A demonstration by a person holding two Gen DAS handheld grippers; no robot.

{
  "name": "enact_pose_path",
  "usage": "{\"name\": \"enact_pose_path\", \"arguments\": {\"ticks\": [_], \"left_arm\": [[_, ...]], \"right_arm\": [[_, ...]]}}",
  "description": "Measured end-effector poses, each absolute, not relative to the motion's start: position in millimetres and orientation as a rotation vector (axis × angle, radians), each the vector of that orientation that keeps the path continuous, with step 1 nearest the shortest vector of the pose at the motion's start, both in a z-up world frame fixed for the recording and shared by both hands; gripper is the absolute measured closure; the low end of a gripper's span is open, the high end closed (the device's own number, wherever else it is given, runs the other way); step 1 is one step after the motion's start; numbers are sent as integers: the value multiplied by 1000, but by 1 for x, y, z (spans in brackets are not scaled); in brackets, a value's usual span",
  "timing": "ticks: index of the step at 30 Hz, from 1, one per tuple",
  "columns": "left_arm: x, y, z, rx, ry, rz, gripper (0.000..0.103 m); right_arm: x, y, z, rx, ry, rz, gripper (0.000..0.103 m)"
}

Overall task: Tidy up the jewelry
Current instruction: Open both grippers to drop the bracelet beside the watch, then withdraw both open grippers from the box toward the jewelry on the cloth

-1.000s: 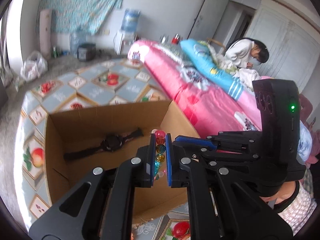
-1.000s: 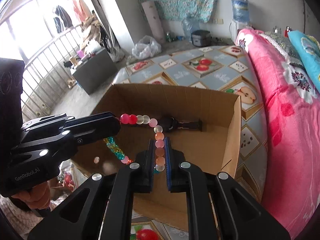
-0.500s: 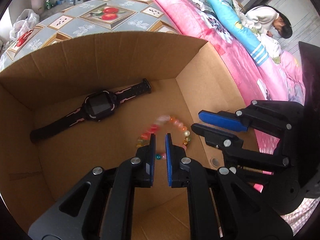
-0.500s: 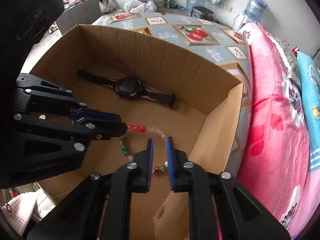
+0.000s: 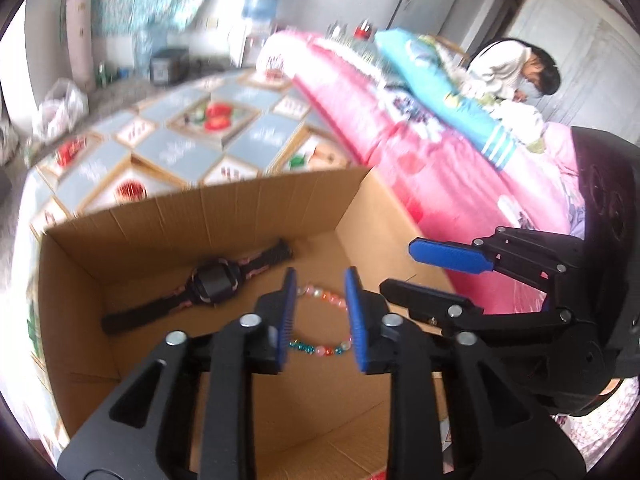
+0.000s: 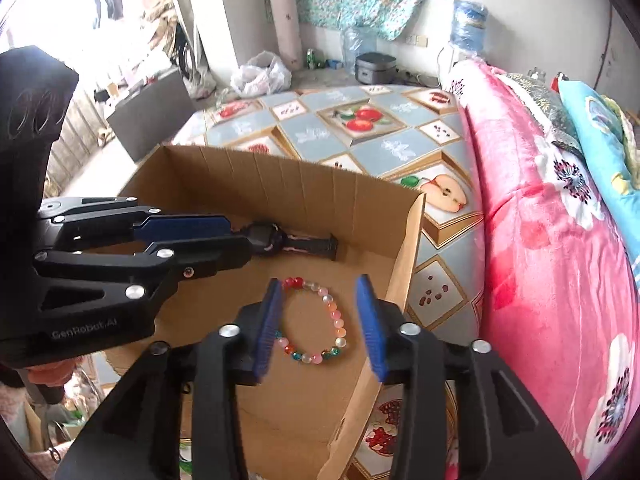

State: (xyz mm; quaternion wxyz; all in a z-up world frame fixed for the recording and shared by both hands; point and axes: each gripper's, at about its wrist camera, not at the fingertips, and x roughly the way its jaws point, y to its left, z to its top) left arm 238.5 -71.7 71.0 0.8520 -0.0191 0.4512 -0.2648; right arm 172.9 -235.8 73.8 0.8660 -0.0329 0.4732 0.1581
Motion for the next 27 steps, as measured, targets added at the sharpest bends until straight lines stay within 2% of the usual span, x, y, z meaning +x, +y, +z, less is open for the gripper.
{"name": "enact_pose_path", "arguments": {"ticks": [3,5,7,8,11,14,17,19,27], "left_arm": [[228,-70,86,-13,896,-544,69],[221,-68,93,-6,877,-531,57],[213,-67,98,2,868,-530,51],[208,-67,101,18,861,-522,49],[191,-65,109,54,825,-505,33],[170,-59,117,68,788,-504,24],[147,-49,122,95,742,-489,21],[134,-42,122,98,727,-474,19],[80,-12,115,50,676,-439,19]], "right_arm": [[162,-241,84,-28,955,310,55],[154,-248,89,21,936,289,52],[146,-254,93,52,923,276,48],[142,-255,94,56,917,260,45],[128,-260,99,58,900,207,38],[108,-261,107,32,877,167,27],[84,-258,116,-12,825,123,12],[71,-257,119,-11,809,112,7],[32,-252,117,-73,778,-48,6]]}}
